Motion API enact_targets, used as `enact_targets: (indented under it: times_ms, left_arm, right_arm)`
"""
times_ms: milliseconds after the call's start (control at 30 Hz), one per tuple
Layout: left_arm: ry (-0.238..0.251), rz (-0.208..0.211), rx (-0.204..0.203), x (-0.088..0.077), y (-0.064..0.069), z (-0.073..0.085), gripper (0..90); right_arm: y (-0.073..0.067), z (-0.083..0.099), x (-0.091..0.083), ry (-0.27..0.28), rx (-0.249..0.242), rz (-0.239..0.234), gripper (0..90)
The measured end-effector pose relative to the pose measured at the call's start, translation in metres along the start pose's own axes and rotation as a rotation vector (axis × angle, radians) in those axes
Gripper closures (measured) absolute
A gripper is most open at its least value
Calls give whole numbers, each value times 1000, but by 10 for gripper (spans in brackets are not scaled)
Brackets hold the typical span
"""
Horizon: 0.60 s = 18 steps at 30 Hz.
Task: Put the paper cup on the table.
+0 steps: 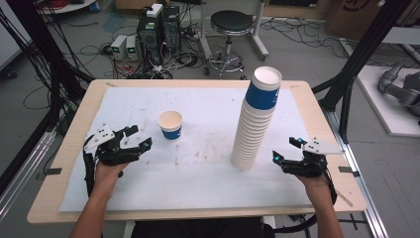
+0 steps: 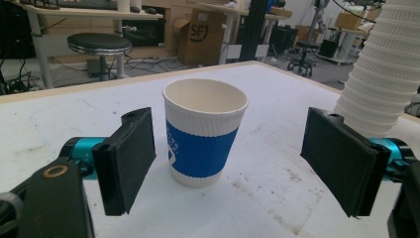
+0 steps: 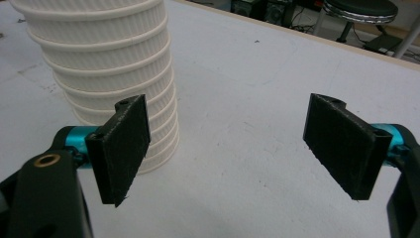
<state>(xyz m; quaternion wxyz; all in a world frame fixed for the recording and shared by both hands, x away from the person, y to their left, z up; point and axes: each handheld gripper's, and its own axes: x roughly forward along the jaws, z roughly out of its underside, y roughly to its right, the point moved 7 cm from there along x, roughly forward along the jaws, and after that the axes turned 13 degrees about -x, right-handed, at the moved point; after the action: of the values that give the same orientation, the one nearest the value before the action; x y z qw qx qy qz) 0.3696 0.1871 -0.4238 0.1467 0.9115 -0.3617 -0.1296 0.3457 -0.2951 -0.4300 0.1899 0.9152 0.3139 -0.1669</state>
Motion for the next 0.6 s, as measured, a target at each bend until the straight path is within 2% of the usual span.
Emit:
enact_targets:
  times_ms: [200, 600]
  left_arm:
    - [1, 17, 8, 0, 3, 0, 207]
    - [-13, 14, -5, 1, 0, 4, 207]
  right_arm:
    - [-1, 0, -4, -1, 10, 20, 186]
    - [0, 5, -1, -15, 9, 24, 187]
